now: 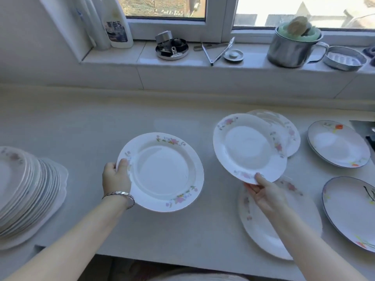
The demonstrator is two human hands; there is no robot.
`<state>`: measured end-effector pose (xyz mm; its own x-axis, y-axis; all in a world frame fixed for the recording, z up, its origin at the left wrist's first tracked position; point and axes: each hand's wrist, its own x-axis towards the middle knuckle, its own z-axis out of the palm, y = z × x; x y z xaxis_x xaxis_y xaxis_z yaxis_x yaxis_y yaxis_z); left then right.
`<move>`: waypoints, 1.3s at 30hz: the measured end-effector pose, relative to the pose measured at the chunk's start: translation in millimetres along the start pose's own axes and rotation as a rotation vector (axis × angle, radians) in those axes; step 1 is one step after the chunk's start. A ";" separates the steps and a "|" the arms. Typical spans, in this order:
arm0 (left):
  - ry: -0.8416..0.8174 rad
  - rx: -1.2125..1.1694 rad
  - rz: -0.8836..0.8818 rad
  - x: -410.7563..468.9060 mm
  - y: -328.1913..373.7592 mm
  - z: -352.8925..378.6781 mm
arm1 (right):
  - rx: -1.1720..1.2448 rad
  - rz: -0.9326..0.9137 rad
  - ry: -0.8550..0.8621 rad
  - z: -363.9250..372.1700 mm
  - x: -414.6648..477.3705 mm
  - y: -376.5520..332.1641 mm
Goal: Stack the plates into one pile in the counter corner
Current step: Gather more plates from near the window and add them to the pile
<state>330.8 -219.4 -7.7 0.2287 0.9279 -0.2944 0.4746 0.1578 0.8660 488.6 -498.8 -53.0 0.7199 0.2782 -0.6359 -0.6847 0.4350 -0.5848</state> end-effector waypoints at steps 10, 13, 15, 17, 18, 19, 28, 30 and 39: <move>0.316 -0.128 0.054 107.4 14.3 -185.8 | -0.090 0.078 -0.383 211.2 -55.7 121.5; 0.399 -0.141 0.071 147.0 2.7 -251.6 | -0.126 0.116 -0.433 258.4 -66.7 168.8; 0.424 -0.154 0.057 166.8 -6.9 -285.5 | -0.177 0.127 -0.449 283.3 -73.6 195.3; 0.431 -0.153 0.010 182.8 -18.7 -312.4 | -0.217 0.140 -0.444 302.6 -80.9 216.9; 0.428 -0.156 -0.016 190.8 -25.3 -323.5 | -0.233 0.146 -0.435 310.0 -83.8 226.2; 0.425 -0.161 -0.036 198.8 -32.2 -332.7 | -0.251 0.148 -0.425 316.4 -85.9 234.4; 0.291 -0.042 -0.073 234.9 -76.8 -357.1 | -0.342 0.115 -0.348 345.2 -95.4 265.3; 0.231 0.122 -0.034 237.6 -78.4 -362.3 | -0.365 0.112 -0.345 349.0 -93.8 267.5; 0.084 0.864 0.184 246.8 -75.9 -381.4 | -0.476 0.131 -0.333 358.5 -80.5 278.5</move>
<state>27.1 126.4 8.2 0.3177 0.9406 -0.1200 0.9201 -0.2752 0.2788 280.8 -93.0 15.9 0.5704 0.5910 -0.5704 -0.6902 -0.0315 -0.7229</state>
